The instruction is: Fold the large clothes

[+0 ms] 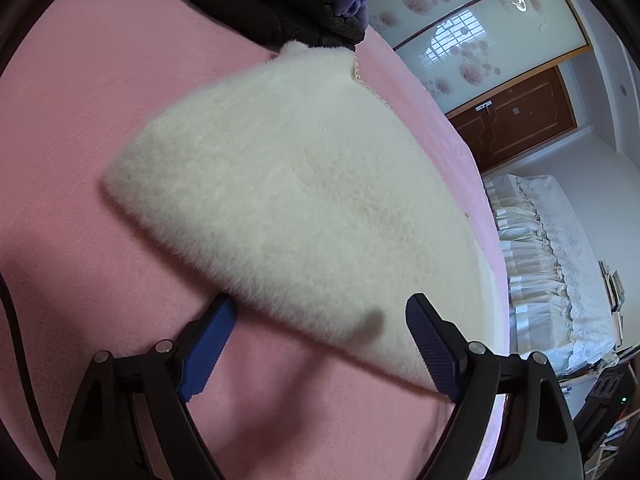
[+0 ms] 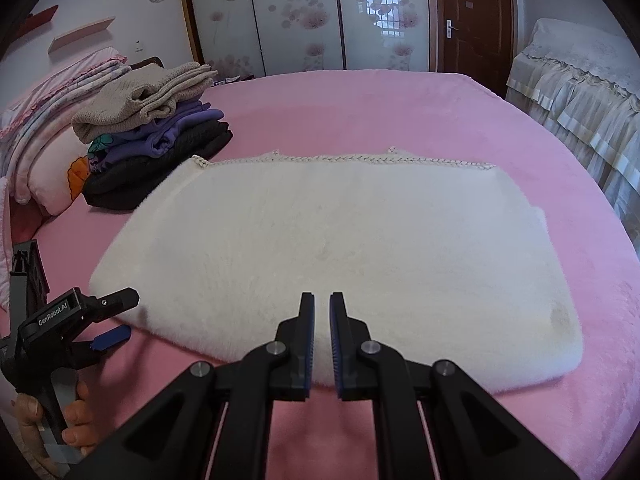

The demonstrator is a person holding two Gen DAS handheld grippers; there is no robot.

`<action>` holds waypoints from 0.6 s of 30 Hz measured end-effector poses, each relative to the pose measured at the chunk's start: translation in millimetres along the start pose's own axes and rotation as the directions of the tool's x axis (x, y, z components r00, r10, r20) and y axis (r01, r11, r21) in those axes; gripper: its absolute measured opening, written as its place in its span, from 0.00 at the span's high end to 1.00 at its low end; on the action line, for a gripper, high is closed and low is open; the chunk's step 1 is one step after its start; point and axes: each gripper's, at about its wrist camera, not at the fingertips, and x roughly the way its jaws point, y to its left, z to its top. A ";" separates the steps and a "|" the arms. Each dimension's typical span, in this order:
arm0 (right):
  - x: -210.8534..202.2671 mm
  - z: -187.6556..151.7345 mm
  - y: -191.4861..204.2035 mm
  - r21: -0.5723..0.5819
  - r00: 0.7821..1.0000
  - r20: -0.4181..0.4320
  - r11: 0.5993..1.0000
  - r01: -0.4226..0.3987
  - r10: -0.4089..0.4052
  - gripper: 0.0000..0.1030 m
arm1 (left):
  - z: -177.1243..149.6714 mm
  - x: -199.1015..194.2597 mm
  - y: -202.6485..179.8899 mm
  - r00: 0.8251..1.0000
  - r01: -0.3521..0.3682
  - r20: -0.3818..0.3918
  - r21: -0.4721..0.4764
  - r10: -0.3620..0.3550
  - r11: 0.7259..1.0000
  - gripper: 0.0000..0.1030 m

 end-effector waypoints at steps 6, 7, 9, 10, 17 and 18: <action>5.7 5.2 6.0 0.009 1.000 0.003 1.000 -0.020 0.020 0.93 | 0.0 -6.0 -7.6 1.000 -0.022 -0.003 0.013 0.022 1.000 0.17; 5.6 6.2 8.1 0.003 1.000 0.005 1.000 -0.020 0.020 0.93 | 0.2 -6.6 -8.1 1.000 -0.019 -0.008 0.011 0.019 1.000 0.17; 4.1 8.0 11.5 -0.004 1.000 0.012 1.000 -0.026 0.026 0.93 | 0.5 -8.7 -9.0 1.000 -0.023 -0.016 0.001 0.023 1.000 0.17; 3.4 8.8 12.9 -0.006 1.000 0.014 1.000 -0.027 0.027 0.93 | 1.1 -9.3 -9.3 1.000 -0.019 -0.021 0.004 0.019 1.000 0.17; -5.6 11.5 19.1 -0.014 0.999 0.028 0.999 -0.036 0.036 0.93 | -2.1 -10.5 -9.8 1.000 0.005 -0.031 0.005 -0.005 1.000 0.17; -6.7 12.1 19.4 -0.017 0.999 0.029 0.999 -0.038 0.038 0.93 | -2.3 -9.0 -8.2 0.999 0.010 -0.033 0.002 -0.010 1.000 0.17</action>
